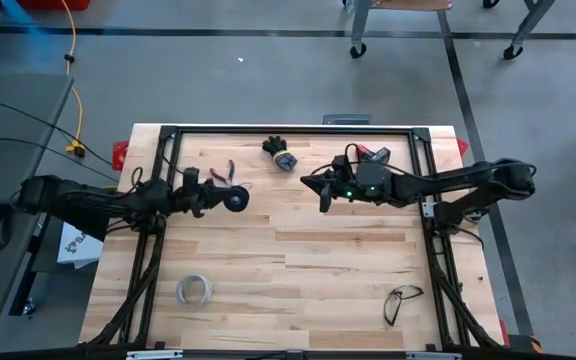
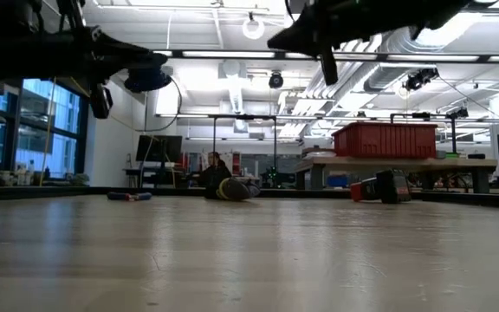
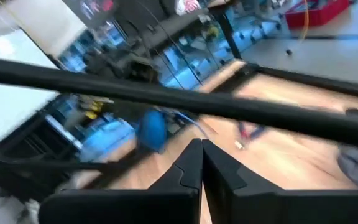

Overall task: Coil cords
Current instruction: Coil the blue wire onto the black spool

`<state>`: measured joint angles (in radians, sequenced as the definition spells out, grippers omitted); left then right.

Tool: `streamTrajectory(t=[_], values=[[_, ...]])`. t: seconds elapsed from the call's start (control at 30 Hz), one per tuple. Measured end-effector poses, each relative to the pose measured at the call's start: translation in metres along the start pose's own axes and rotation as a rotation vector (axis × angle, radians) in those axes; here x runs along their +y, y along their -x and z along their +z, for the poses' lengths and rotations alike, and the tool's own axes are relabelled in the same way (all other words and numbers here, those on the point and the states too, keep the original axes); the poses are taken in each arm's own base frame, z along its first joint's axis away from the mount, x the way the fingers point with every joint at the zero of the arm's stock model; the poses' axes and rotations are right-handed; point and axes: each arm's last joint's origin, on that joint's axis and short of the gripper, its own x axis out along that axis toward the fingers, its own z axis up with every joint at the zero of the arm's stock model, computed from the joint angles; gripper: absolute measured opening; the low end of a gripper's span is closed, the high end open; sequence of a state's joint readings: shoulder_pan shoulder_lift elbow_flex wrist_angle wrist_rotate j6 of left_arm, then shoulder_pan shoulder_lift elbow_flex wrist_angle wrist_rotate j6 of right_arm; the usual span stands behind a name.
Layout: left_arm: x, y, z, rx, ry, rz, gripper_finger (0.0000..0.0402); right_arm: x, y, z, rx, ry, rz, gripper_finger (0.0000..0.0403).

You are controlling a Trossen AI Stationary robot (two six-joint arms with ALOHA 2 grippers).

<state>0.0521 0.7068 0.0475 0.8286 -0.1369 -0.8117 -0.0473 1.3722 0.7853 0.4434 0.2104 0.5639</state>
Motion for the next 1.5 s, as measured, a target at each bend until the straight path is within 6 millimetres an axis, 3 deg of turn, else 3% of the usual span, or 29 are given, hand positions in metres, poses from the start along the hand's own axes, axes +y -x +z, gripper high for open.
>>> streamTrajectory(t=[0.1,0.37,0.5,0.67,1.1,1.5], values=[[0.002,0.001,-0.006,0.076,0.004,-0.011,0.0,-0.012,0.0,-0.016,0.045,0.026,-0.055,0.0001],[0.019,-0.001,-0.021,0.154,0.008,0.172,0.0,-0.024,0.006,-0.039,0.073,-0.01,-0.089,0.0],[0.019,-0.004,-0.021,0.146,-0.107,0.153,0.0,-0.02,0.007,-0.039,0.059,0.001,-0.069,0.0],[0.024,-0.005,-0.028,0.256,-0.199,0.126,0.0,-0.019,0.007,-0.04,0.071,0.042,-0.062,0.0],[0.039,-0.007,-0.046,0.375,0.063,0.264,0.0004,-0.019,0.007,-0.042,0.111,0.004,-0.025,0.0],[0.049,-0.007,-0.054,0.404,0.111,0.354,0.0078,-0.019,0.007,-0.043,0.121,-0.011,-0.02,0.0]])
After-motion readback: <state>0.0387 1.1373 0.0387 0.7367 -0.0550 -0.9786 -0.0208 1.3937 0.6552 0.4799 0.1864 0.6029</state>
